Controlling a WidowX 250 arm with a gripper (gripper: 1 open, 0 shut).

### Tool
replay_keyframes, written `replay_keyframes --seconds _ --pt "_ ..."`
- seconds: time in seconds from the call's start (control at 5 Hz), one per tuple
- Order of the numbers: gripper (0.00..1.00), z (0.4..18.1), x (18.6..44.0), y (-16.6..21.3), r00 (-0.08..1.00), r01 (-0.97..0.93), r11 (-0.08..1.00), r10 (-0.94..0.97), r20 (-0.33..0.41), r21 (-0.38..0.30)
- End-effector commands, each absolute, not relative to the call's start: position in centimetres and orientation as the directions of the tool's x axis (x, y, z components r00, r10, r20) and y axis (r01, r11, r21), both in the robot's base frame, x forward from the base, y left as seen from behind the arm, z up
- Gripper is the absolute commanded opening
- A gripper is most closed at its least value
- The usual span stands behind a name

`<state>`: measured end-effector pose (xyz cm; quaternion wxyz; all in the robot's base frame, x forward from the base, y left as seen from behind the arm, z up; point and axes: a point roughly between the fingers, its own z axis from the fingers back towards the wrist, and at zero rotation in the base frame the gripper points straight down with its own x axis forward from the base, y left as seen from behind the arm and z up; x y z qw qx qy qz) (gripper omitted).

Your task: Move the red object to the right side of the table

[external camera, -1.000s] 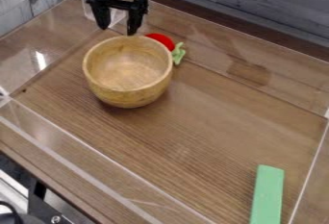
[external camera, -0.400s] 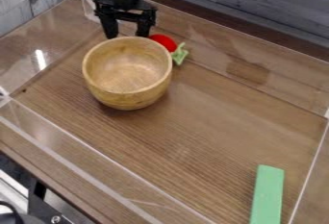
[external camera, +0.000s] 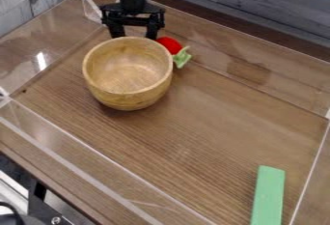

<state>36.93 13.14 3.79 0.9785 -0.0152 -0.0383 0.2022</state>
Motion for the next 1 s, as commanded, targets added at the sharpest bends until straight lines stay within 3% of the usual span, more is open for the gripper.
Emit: replay_keyframes --seconds 0.0,0.8 --pt "1.00 5.1 37.4 12.3 0.891 -0.434 0.898 0.440 0.112 -0.075" --pt "1.00 4.2 37.6 16.1 0.890 -0.434 0.892 0.446 0.090 -0.126"
